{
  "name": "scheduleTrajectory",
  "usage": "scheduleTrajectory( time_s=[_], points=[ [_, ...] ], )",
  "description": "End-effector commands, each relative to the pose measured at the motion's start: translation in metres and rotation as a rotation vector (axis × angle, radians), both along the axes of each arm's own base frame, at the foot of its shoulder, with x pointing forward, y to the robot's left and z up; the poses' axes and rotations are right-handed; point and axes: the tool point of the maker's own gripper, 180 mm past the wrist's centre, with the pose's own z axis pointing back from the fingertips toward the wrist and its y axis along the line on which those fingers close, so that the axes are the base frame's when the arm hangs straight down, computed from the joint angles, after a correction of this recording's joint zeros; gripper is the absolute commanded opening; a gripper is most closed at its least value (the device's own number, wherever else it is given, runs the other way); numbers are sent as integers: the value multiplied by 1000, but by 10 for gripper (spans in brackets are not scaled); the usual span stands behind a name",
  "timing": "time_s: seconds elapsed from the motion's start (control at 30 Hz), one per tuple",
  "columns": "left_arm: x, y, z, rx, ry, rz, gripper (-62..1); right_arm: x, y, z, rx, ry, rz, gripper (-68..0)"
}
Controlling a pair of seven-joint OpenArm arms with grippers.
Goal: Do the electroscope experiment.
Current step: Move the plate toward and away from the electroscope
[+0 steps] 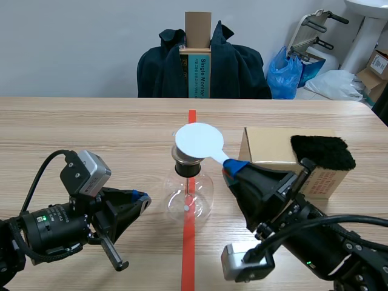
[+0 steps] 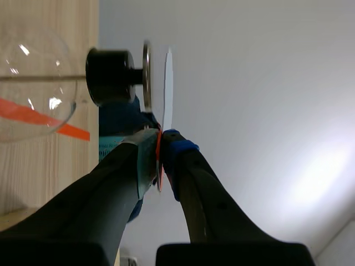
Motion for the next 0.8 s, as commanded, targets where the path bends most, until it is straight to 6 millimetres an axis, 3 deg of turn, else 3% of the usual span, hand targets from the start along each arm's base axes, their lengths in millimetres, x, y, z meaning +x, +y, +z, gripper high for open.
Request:
scheduleTrajectory(
  time_s=[0.0, 0.2, 0.43, 0.57, 0.77],
  points=[
    [4, -4, 12, -29, -27, -7, -590, 10, -7, 10, 14, -33, -50, -667],
    [4, -4, 12, -29, -27, -7, -590, 34, -38, 11, 37, -19, -265, -667],
    [4, -4, 11, -29, -27, -7, -590, 47, -65, 11, 55, -9, -431, -667],
    [4, -4, 11, -28, -27, -7, -590, 48, -66, 11, 55, -8, -438, -667],
    [3, -4, 11, -29, -27, -7, -590, 38, -46, 10, 33, -17, -317, -667]
  ],
)
